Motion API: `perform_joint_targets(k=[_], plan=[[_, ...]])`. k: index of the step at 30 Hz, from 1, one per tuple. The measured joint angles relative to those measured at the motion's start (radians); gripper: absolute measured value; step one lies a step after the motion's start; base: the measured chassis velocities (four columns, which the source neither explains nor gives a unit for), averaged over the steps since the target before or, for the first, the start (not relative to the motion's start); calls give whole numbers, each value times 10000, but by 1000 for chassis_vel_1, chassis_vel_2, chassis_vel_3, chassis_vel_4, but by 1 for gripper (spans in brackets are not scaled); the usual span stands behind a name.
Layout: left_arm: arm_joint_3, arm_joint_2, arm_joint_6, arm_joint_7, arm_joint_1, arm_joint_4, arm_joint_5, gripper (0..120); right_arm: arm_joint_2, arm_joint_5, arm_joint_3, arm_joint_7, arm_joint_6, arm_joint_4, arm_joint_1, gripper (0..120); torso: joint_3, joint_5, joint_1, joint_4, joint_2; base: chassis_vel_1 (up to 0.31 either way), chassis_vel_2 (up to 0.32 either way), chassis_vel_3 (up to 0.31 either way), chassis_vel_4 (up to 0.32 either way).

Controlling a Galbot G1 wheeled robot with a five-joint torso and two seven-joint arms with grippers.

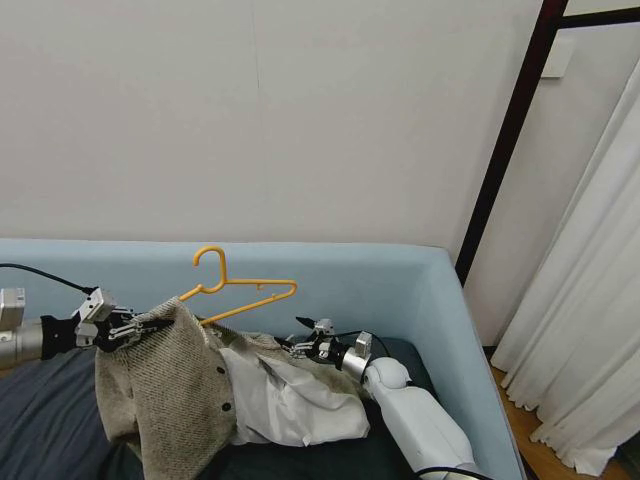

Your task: Pick up the clothes from the sofa and hang them on the clothes hanger.

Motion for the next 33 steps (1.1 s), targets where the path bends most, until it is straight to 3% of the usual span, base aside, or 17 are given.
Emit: perform_joint_targets(k=[3, 10, 19, 26, 30, 33], plan=[[11, 205, -14, -17, -18, 106, -179, 8, 28, -730, 126, -666, 460, 131, -16, 100, 0, 0, 0, -1, 0, 0, 0, 0, 0], [-24, 313, -32, -17, -81, 45, -273, 8, -134, -2522, -30, -123, 1411, 464, 227, 100, 0, 0, 0, 0, 0, 0, 0, 0, 0], [-29, 436, -80, -10, -95, -55, -265, 8, -411, -3439, -174, -1090, 1144, 84, 1217, 100, 0, 0, 0, 2, 1, 0, 0, 0, 0], [-5, 436, -136, -1, -82, -87, -177, 8, -518, -3477, -115, -1645, 989, -673, 1640, 100, 0, 0, 1, 0, 1, 0, 0, 0, 0], [-2, 367, -162, 23, -81, -82, -136, 8, -587, -2549, -81, -1561, 590, -1062, 1604, 100, 0, -2, 1, 2, 0, 0, 0, 0, 0], [-8, 310, -171, 79, -95, -102, -96, 8, -685, -1095, -1, -1243, -340, -1482, 1396, 100, 0, -2, 0, 1, 1, 0, 0, 0, 0]])
